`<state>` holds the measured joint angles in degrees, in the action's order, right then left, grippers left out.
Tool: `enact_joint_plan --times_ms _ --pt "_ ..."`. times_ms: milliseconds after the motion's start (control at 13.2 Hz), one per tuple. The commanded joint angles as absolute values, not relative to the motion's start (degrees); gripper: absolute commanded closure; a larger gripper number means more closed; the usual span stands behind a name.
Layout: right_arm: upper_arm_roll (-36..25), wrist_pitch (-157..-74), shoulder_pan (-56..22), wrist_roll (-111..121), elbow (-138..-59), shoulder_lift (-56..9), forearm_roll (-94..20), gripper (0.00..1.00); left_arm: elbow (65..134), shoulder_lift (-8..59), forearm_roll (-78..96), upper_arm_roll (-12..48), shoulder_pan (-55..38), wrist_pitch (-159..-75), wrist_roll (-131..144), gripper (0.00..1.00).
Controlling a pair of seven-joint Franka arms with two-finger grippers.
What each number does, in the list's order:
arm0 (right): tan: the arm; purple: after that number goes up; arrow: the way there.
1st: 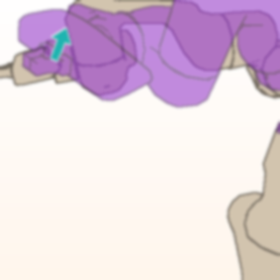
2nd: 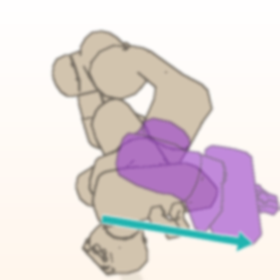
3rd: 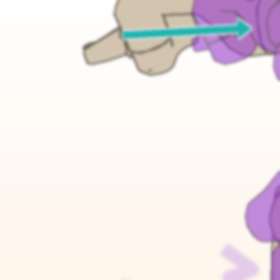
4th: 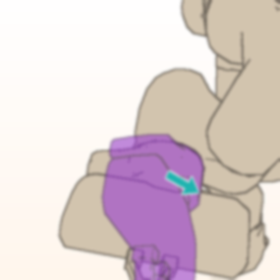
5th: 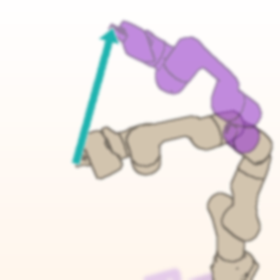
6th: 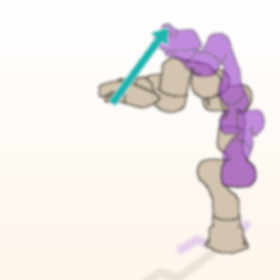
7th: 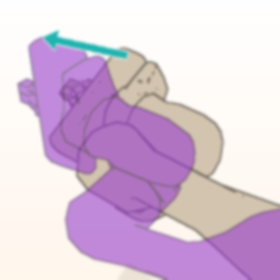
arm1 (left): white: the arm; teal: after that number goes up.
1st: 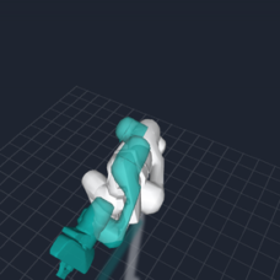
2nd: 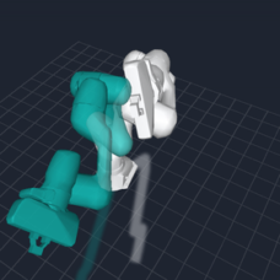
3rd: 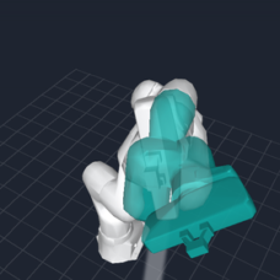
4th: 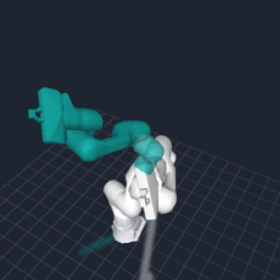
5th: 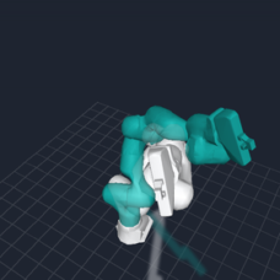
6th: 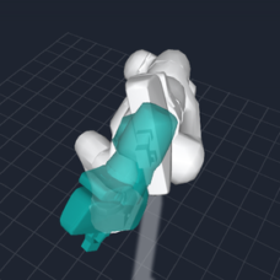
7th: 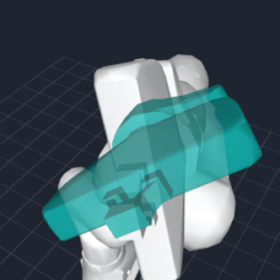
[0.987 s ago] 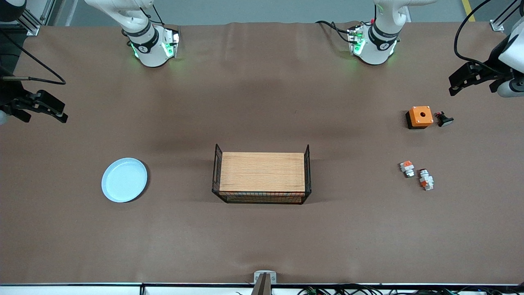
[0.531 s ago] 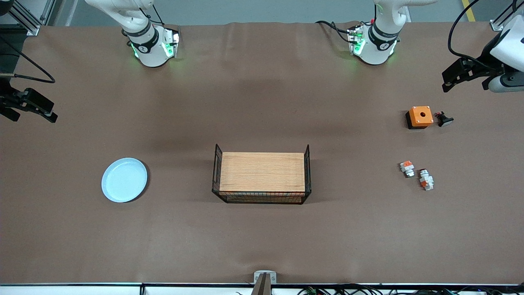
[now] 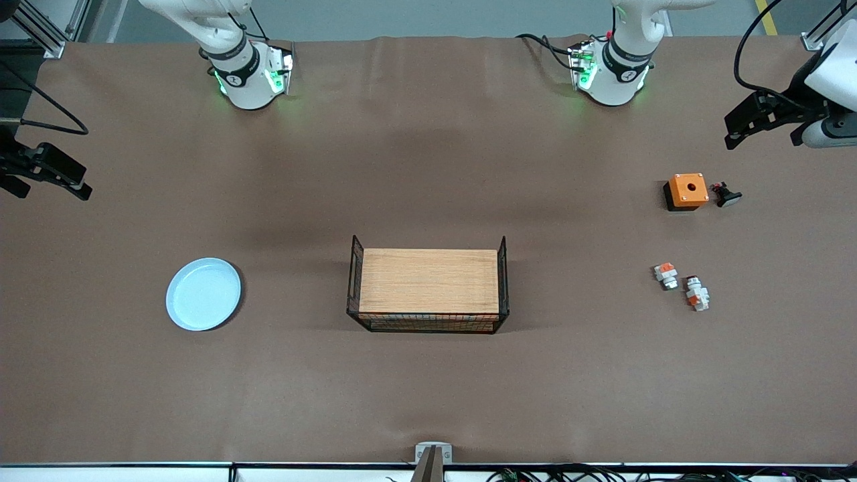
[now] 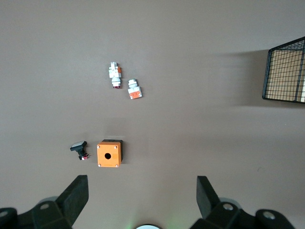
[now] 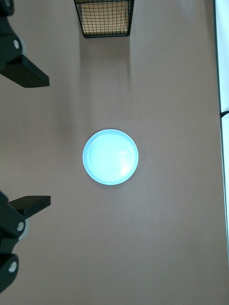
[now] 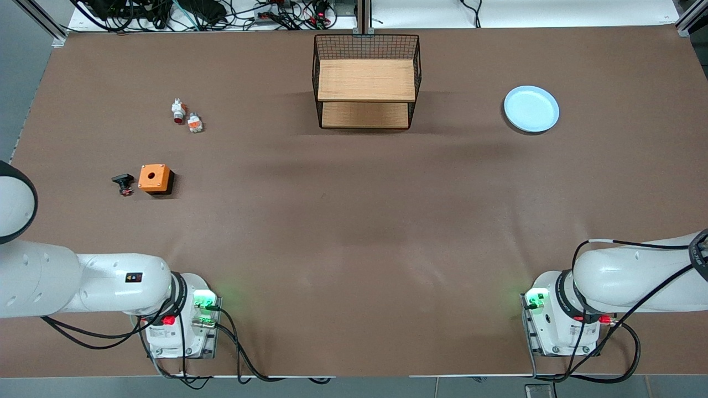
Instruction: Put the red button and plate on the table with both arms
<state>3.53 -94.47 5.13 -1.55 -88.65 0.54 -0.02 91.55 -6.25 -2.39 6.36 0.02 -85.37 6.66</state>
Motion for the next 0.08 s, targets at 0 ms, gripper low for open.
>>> enact_joint_plan --times_ms 0 --pt "3.96 -94.31 5.63 -1.67 -87.36 -0.09 -0.44 0.0 91.06 -6.77 -2.02 5.98 0.0 -84.38 5.8 0.0"
